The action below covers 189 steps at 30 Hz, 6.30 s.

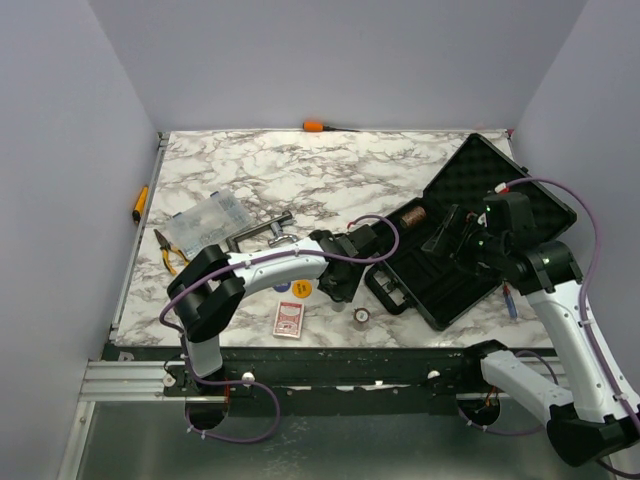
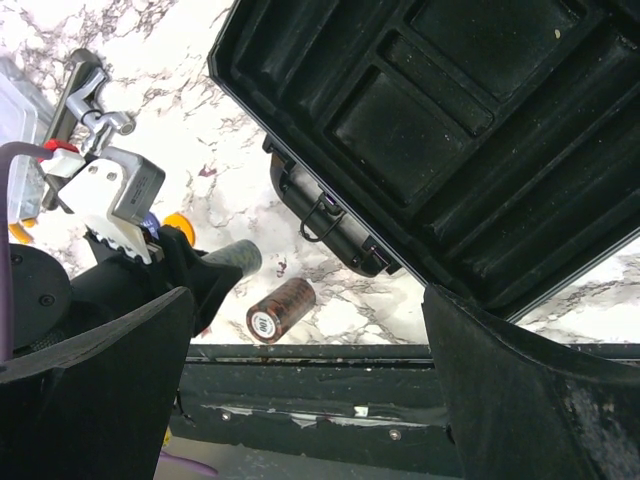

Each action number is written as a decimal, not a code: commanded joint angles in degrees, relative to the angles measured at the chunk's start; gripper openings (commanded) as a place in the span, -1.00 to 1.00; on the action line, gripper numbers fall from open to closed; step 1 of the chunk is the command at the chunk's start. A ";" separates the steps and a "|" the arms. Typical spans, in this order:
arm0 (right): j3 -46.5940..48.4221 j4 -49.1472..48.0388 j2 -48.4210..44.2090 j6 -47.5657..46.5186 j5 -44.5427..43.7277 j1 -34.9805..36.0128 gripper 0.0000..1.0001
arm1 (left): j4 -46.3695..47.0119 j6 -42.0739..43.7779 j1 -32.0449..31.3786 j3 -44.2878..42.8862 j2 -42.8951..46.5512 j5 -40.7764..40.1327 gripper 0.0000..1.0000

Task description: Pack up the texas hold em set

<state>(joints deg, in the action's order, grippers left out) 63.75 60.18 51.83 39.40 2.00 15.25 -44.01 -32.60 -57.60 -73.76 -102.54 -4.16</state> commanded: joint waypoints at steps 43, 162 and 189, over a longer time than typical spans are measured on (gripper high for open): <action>-7.30 -15.39 -4.64 56.54 14.59 -0.33 1.00 | 47.60 0.60 0.67 5.43 28.79 9.89 -1.00; 8.97 -22.16 36.54 18.76 9.90 -0.30 -0.99 | 9.14 3.94 16.25 29.26 52.01 3.05 0.97; 17.26 -19.55 56.90 15.76 7.48 -2.81 -0.99 | 5.93 7.09 17.20 33.51 54.31 2.10 0.97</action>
<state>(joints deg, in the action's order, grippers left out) 79.90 41.08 107.13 55.44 10.28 13.02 -35.57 -26.81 -40.64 -39.07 -48.97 -1.34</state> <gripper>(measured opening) 0.444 0.985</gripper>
